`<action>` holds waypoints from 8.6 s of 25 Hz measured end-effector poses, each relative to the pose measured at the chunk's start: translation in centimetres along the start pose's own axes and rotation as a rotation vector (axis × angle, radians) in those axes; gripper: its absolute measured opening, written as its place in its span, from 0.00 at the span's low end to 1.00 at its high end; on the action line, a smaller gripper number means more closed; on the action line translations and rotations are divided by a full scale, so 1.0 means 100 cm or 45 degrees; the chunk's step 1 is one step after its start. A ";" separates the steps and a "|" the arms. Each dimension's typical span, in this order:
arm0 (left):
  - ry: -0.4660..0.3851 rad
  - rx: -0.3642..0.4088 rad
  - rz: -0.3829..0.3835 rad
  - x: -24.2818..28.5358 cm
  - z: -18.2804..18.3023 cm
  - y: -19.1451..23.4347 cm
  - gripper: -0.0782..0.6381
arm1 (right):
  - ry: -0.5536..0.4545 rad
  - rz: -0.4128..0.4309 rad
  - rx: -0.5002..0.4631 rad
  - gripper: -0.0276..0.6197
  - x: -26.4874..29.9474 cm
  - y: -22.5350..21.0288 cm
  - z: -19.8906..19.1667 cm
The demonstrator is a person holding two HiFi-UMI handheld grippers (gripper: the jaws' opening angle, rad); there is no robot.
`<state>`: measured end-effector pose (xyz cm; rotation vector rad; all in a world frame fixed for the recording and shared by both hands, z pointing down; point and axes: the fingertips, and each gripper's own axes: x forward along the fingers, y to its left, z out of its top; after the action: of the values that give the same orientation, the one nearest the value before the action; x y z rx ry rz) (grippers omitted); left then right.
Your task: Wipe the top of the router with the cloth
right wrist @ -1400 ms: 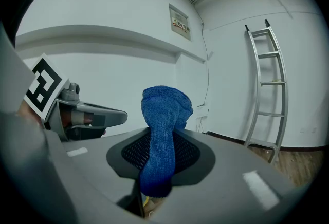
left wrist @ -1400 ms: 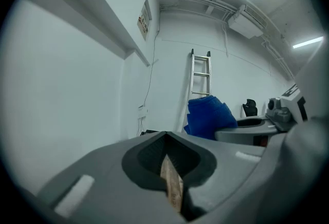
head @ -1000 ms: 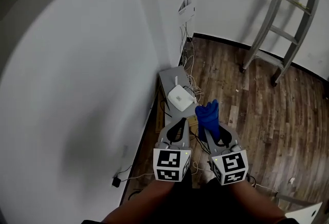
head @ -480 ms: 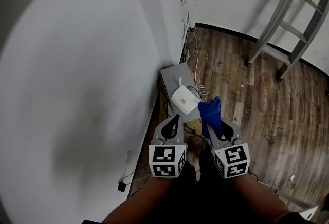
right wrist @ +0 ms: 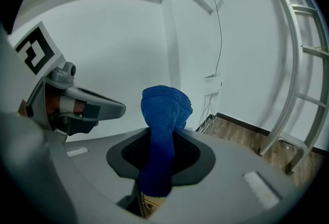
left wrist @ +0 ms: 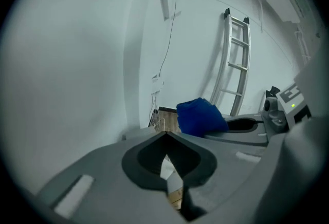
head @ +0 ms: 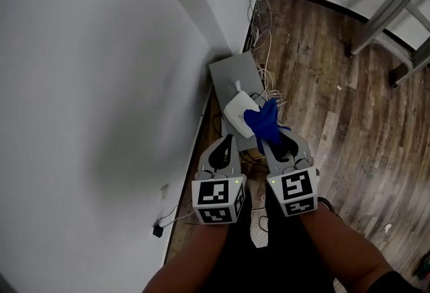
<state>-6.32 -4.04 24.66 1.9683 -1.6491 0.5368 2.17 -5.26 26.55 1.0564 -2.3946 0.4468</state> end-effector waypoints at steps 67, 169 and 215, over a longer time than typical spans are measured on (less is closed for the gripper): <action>0.298 0.096 -0.261 0.202 -0.199 -0.008 0.11 | 0.220 -0.193 0.366 0.23 0.105 -0.029 -0.241; 0.153 -0.118 -0.194 0.212 -0.169 0.158 0.11 | 0.256 -0.348 0.276 0.23 0.314 -0.029 -0.185; -0.004 0.064 -0.183 0.178 -0.027 0.099 0.11 | 0.006 -0.317 0.145 0.23 0.157 -0.060 -0.019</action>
<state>-12.70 -17.52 38.76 2.1053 -1.4955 0.5248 -1.95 -17.62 37.37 1.3818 -2.2160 0.4997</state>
